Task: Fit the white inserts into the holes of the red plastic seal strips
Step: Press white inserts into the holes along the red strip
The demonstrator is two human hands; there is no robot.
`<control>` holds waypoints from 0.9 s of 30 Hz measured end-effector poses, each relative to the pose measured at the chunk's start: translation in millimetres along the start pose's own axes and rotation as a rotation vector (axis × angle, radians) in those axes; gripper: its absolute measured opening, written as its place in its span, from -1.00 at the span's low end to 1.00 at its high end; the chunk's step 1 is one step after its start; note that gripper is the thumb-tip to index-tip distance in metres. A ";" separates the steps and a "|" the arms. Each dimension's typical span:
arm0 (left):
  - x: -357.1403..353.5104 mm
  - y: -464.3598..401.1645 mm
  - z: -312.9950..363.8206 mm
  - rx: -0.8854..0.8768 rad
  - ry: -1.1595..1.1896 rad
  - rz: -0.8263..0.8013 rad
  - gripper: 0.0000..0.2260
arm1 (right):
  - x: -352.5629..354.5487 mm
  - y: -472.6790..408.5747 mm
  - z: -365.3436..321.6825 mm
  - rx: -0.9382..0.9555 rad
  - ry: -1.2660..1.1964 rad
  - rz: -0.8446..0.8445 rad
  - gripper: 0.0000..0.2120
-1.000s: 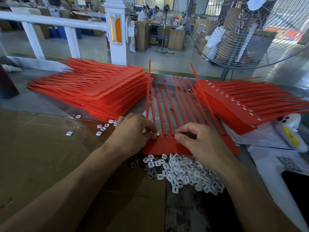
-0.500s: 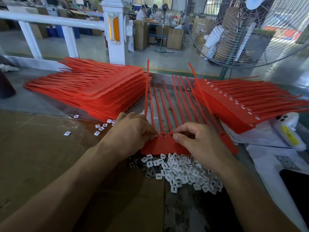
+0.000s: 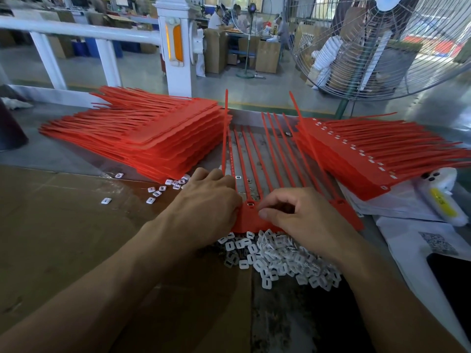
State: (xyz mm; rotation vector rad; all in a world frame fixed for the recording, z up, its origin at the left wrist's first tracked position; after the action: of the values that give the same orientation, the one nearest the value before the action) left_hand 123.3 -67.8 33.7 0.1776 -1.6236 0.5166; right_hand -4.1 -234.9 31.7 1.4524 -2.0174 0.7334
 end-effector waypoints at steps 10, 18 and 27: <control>-1.7 0.2 -0.4 0.051 0.080 -0.024 -0.70 | 9.9 3.9 -0.4 0.044 0.028 -0.229 -0.80; -6.4 -0.1 -1.3 0.073 0.115 0.001 -0.74 | 6.1 3.1 0.1 0.046 0.104 -0.289 -0.85; -6.5 1.2 -2.9 0.100 0.195 0.087 -0.75 | 4.9 4.3 2.4 0.000 0.007 -0.228 -0.94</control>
State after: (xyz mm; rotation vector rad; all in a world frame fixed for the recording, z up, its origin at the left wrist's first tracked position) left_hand 126.3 -66.7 27.2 0.1272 -1.4209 0.6616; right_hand -9.9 -238.7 32.9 1.6439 -1.8069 0.6405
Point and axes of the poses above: each hand's wrist, its own y-axis away from the middle knuckle, its own x-axis out of the back of the hand, z = x × y, the point moved 1 cm from there along -y, towards the middle knuckle, and after that the axes turned 1 degree about z, right-handed, at the moved point
